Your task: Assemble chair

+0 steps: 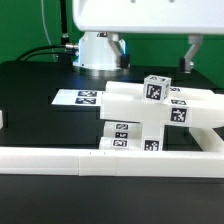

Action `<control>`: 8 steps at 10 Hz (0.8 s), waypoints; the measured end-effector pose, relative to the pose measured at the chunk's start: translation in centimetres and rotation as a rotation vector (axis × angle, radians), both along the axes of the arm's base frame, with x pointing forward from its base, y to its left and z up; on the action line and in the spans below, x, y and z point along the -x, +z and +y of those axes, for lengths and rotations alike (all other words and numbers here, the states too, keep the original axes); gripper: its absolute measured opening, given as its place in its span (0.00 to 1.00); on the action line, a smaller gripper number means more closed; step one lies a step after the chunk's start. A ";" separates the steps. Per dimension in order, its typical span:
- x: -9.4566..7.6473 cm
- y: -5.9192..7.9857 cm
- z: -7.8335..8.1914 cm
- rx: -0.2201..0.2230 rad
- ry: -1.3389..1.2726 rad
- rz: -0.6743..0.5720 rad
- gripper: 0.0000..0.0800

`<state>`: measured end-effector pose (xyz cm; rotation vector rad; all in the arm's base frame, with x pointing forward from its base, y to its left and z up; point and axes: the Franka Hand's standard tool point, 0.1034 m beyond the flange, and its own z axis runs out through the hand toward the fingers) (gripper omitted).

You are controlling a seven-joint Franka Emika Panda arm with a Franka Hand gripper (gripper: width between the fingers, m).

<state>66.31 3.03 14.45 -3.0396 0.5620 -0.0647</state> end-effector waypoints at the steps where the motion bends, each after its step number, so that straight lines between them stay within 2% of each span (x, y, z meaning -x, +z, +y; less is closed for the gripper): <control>1: 0.0 0.0 -0.4 0.002 -0.006 0.000 0.81; 3: 0.1 -0.1 -0.2 0.002 -0.012 0.001 0.81; 6: 1.0 -1.3 1.2 0.001 -0.096 0.020 0.81; 8: 1.2 -2.4 1.4 0.006 -0.099 0.029 0.81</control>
Offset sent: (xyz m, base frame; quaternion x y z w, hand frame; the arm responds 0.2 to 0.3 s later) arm -0.0248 -0.0001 -0.0096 -0.0148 0.0009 0.0514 0.9986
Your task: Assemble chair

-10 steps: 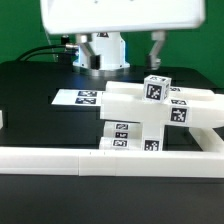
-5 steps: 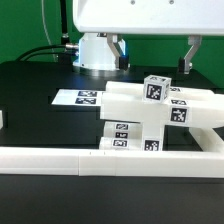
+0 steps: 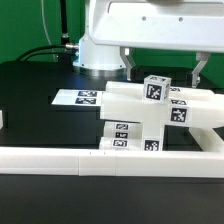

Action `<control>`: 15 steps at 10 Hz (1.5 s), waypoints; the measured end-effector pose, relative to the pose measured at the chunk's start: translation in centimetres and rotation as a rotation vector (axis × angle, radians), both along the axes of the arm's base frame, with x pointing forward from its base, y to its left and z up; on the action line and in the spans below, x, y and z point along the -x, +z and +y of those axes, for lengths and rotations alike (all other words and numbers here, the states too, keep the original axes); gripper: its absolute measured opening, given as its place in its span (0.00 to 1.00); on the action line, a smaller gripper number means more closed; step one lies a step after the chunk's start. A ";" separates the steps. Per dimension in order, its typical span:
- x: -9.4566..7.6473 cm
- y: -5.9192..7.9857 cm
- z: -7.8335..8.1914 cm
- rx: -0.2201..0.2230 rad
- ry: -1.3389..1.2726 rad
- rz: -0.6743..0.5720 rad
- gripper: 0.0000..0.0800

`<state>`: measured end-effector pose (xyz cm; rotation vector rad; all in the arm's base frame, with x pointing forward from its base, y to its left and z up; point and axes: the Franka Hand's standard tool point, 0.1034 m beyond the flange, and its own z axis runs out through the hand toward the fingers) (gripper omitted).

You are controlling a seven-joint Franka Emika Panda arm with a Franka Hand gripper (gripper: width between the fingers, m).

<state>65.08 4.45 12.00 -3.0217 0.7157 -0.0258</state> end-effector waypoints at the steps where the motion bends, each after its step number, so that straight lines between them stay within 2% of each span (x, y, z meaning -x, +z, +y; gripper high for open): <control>1: 0.0 -0.3 -0.1 0.002 0.001 0.002 0.81; 3: 0.1 -0.4 -0.2 0.003 0.001 0.004 0.80; 5: 0.0 -0.5 -0.2 0.005 0.007 -0.001 0.36; 8: 0.0 -0.5 -0.1 0.001 -0.031 0.000 0.36; 11: 0.0 -0.5 -0.1 -0.009 -0.237 0.004 0.36; 15: 0.0 -0.6 -1.0 -0.073 -0.655 -0.032 0.36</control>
Offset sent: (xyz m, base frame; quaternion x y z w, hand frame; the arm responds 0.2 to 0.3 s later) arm 0.0003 -0.0012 0.0017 -0.0046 -0.0003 -0.0129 0.9999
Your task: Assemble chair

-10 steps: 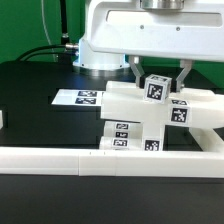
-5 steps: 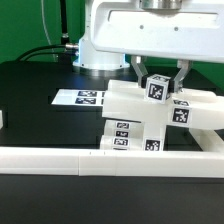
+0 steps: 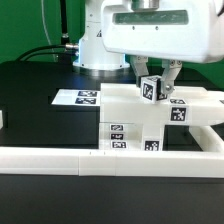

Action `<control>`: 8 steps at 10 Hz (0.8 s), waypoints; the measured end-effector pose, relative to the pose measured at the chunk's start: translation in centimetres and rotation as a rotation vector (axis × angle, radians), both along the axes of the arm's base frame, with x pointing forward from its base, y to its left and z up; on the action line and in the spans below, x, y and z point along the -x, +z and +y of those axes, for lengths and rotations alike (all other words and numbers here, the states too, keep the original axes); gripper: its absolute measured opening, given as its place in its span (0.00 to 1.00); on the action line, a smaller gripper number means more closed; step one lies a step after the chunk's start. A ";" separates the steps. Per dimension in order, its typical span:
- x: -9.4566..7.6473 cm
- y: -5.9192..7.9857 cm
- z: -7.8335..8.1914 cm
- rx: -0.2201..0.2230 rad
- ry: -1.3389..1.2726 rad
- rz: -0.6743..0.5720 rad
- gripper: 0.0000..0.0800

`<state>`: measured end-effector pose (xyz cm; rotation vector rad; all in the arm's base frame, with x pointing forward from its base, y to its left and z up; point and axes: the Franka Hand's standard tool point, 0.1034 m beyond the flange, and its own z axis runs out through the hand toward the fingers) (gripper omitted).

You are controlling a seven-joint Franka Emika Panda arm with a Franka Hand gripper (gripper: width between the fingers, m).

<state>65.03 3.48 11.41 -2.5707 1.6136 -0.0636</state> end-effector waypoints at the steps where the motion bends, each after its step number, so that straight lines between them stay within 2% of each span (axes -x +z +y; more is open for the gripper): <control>1: -0.2 0.0 0.0 -0.011 -0.091 -0.007 0.36; 5: -0.2 0.1 0.0 -0.058 -0.373 0.011 0.36; 6: 0.0 0.0 0.0 -0.096 -0.468 0.018 0.36; 8: 0.1 0.0 0.1 -0.137 -0.639 0.029 0.36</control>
Offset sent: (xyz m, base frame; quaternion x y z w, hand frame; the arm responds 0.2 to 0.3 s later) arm 0.0000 0.0000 0.0000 0.0000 0.0000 0.1938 0.9810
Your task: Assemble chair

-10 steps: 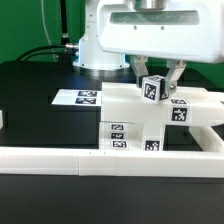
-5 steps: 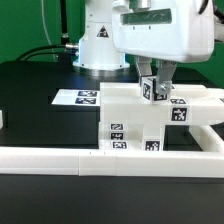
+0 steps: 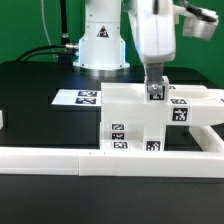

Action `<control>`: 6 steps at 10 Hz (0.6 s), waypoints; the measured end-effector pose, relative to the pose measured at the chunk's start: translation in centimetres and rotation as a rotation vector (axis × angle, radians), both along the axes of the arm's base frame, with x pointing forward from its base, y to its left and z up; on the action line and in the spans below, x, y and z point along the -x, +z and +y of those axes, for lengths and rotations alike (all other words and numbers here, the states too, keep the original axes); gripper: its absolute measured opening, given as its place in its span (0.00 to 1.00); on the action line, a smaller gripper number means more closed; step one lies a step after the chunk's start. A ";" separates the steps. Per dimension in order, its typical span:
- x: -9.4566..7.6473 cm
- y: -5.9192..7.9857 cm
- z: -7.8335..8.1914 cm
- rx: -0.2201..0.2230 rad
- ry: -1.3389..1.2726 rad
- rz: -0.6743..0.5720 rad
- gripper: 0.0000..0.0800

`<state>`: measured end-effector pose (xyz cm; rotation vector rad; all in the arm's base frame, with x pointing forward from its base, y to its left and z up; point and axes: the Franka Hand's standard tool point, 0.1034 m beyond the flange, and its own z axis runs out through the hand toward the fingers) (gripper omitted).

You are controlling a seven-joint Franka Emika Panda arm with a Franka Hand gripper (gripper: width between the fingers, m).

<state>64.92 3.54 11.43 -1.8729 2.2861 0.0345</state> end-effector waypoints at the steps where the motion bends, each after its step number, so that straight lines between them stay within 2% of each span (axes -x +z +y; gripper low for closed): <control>1: 0.0 0.0 0.2 -0.014 -0.103 0.015 0.36; 3: 0.0 0.0 0.3 -0.036 -0.251 0.034 0.36; 5: 0.0 -0.1 0.4 -0.034 -0.233 0.032 0.36; 6: 0.0 -0.1 0.4 -0.031 -0.208 0.029 0.53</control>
Offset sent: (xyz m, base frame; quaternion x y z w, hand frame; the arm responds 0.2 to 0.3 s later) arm 0.0000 0.0000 0.0000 0.0000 0.0000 0.1296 0.9916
